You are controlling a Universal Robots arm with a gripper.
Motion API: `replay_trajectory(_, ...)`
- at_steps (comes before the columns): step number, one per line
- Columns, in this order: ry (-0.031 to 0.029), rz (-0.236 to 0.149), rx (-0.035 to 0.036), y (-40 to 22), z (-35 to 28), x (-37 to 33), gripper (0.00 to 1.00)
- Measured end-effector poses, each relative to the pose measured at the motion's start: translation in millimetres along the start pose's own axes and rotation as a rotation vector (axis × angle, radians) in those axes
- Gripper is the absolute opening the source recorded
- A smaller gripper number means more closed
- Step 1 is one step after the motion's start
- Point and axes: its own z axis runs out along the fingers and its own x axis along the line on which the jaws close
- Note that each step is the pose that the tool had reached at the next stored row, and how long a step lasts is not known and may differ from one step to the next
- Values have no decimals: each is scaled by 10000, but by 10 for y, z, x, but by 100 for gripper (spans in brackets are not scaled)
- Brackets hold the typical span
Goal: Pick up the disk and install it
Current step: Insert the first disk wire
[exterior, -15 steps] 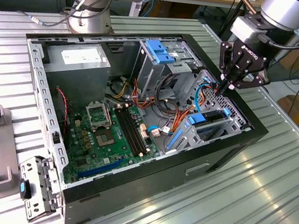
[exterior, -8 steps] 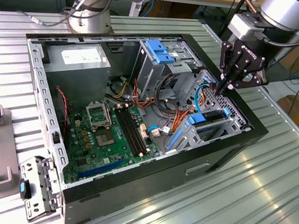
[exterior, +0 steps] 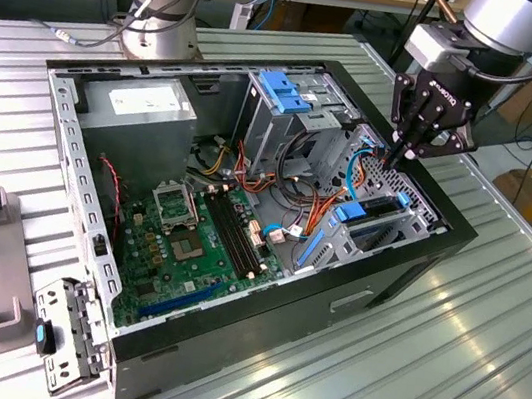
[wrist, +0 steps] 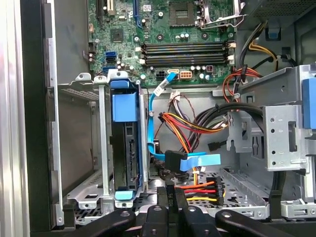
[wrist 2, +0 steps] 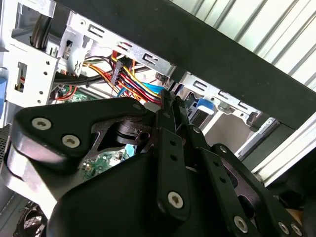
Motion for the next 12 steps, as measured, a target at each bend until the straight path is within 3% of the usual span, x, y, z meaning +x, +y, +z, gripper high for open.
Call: replay_trajectory(12,0,263,-6,0,0,0,17)
